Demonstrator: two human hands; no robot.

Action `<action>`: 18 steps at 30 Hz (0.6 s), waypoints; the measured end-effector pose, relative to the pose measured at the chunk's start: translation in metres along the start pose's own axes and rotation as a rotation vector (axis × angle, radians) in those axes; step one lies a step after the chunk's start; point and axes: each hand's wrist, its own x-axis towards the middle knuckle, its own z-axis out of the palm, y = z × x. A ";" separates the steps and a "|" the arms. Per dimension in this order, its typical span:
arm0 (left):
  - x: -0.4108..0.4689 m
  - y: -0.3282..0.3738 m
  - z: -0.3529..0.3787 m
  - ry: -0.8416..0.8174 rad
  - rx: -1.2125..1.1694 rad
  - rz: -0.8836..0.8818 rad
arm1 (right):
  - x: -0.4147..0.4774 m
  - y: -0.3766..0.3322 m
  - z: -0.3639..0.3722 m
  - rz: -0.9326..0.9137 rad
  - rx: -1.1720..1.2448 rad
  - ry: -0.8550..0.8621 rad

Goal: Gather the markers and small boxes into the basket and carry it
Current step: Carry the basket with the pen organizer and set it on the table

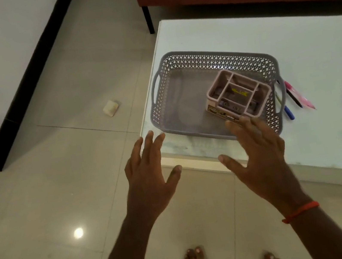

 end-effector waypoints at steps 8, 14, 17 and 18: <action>-0.024 -0.008 0.004 -0.044 -0.043 -0.054 | -0.023 -0.029 0.029 -0.052 -0.091 -0.167; -0.039 -0.020 0.002 -0.095 -0.101 -0.085 | -0.027 -0.028 0.028 -0.024 -0.065 -0.187; -0.046 -0.029 0.001 -0.107 -0.107 -0.098 | -0.023 -0.024 0.023 -0.014 -0.076 -0.194; -0.048 -0.032 0.000 -0.117 -0.113 -0.106 | -0.020 -0.022 0.021 -0.011 -0.078 -0.188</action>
